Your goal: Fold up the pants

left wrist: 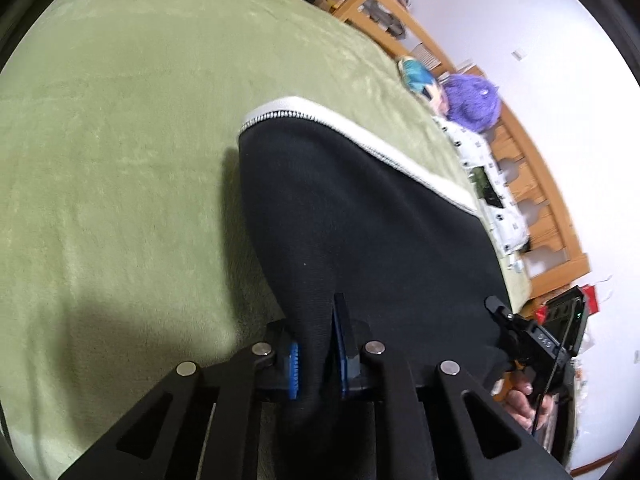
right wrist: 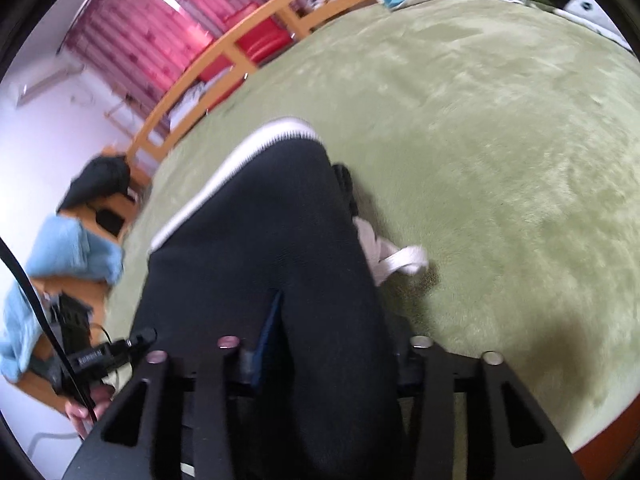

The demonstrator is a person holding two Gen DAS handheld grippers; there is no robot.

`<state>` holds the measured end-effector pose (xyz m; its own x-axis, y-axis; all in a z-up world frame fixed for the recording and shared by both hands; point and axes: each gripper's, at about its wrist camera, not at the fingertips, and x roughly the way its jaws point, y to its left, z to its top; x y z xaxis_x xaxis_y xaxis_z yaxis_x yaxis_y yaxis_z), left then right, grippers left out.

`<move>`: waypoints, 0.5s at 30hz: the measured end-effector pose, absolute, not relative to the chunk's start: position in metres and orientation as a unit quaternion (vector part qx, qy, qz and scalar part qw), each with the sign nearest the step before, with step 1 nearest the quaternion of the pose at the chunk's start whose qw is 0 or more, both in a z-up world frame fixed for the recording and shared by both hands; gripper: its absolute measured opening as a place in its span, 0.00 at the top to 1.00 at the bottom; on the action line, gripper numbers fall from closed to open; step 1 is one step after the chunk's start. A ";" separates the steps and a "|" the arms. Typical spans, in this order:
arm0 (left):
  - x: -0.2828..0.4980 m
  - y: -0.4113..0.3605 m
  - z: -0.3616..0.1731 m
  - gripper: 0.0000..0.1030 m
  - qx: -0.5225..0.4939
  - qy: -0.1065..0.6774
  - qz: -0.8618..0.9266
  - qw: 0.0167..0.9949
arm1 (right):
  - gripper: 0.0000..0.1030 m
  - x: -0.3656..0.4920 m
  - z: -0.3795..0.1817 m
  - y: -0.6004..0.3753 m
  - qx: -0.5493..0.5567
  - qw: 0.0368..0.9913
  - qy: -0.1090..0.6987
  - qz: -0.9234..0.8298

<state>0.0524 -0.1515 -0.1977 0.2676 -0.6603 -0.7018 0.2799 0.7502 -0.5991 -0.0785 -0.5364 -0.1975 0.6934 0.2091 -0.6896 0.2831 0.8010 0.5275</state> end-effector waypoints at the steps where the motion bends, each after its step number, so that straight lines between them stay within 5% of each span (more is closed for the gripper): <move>1: 0.053 -0.150 -0.195 0.88 -0.179 0.521 -0.307 0.776 | 0.67 -0.080 -0.193 -0.533 0.318 0.867 0.384 -0.026; 5: 0.057 -0.138 -0.185 0.89 -0.179 0.511 -0.327 0.775 | 0.83 -0.082 -0.173 -0.517 0.305 0.879 0.364 -0.051; 15: 0.088 -0.060 -0.159 0.89 -0.191 0.485 -0.314 0.794 | 0.85 -0.064 -0.153 -0.452 0.293 0.885 0.361 -0.037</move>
